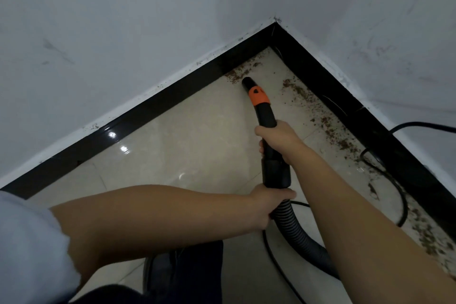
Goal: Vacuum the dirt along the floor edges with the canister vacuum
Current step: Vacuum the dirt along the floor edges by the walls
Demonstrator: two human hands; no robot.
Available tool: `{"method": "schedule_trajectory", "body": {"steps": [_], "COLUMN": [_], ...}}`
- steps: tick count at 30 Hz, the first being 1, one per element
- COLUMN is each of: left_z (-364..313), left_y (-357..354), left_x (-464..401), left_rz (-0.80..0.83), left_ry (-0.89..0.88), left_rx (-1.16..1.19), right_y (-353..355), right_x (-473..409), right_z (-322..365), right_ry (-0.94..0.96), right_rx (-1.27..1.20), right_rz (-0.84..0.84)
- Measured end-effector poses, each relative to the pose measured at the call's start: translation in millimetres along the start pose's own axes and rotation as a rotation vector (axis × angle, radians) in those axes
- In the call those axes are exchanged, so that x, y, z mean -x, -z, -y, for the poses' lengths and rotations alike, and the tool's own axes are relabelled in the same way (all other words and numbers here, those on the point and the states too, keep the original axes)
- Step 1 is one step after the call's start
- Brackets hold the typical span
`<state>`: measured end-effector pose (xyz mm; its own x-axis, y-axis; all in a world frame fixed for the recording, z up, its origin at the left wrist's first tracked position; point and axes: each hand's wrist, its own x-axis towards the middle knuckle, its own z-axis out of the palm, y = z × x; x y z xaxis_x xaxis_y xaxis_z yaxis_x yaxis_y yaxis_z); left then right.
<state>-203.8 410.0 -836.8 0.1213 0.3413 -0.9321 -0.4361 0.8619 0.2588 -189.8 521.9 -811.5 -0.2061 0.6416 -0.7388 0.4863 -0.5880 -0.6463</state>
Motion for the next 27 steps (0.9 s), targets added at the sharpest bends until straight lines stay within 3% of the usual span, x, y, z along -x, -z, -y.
{"method": "schedule_trajectory", "body": {"steps": [8, 27], "left_z": [6.3, -61.4], "left_y": [-2.5, -16.9], "left_x": [6.7, -27.1], "left_rz": [-0.06, 0.04], "left_ry": [-0.01, 0.006], "left_rx": [0.009, -0.048], "right_y": [-6.5, 32.3], "right_x": [5.1, -53.1], "right_z": [1.3, 25.8], "right_ry": [-0.009, 0.046], "right_rx": [0.028, -0.046], "right_rz": [0.089, -0.155]}}
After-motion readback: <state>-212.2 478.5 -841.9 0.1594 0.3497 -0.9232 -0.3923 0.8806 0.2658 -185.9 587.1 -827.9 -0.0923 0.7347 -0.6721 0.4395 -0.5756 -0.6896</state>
